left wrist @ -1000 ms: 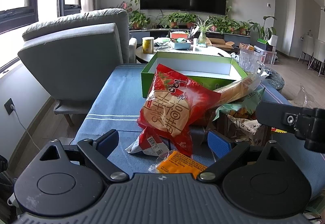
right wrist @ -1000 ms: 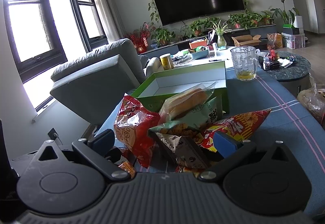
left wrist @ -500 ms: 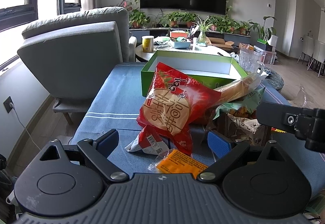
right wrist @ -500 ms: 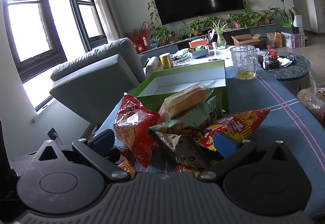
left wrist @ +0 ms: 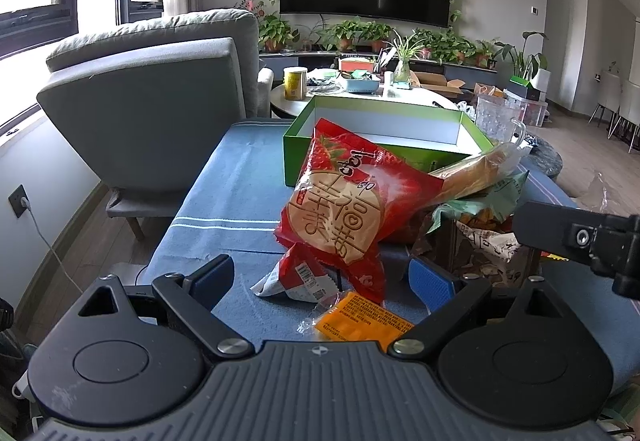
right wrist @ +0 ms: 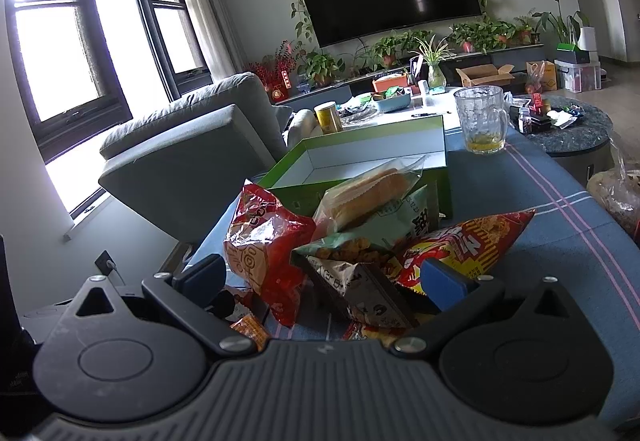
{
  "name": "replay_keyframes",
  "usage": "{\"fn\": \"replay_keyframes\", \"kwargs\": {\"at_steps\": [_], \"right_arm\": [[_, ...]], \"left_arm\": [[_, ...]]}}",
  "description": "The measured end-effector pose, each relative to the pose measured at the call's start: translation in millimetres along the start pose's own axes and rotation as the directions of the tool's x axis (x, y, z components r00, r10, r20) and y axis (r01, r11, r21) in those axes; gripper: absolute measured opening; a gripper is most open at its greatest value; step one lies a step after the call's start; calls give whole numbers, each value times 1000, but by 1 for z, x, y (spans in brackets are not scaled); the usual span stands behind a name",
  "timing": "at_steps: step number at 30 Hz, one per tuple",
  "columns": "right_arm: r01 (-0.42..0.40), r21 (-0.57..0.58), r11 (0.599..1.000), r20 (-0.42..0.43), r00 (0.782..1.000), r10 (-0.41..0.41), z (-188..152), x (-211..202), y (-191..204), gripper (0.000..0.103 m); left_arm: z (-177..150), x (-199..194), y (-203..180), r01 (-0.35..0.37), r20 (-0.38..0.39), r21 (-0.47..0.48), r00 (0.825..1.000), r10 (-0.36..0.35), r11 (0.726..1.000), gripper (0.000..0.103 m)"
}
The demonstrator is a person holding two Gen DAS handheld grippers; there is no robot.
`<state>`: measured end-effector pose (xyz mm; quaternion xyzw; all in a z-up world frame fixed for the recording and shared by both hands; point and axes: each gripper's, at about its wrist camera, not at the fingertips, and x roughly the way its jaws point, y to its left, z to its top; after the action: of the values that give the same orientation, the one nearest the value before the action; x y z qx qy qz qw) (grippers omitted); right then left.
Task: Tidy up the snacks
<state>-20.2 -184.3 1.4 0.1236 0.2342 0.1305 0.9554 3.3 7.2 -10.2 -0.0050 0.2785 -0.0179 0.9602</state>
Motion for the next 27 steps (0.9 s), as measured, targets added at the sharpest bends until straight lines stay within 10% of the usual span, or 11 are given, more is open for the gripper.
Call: {"fn": "replay_keyframes", "kwargs": {"at_steps": [27], "right_arm": [[-33, -18, 999, -17, 999, 32, 0, 2, 6, 102]], "left_arm": [[7, 8, 29, 13, 23, -16, 1000, -13, 1000, 94]]}}
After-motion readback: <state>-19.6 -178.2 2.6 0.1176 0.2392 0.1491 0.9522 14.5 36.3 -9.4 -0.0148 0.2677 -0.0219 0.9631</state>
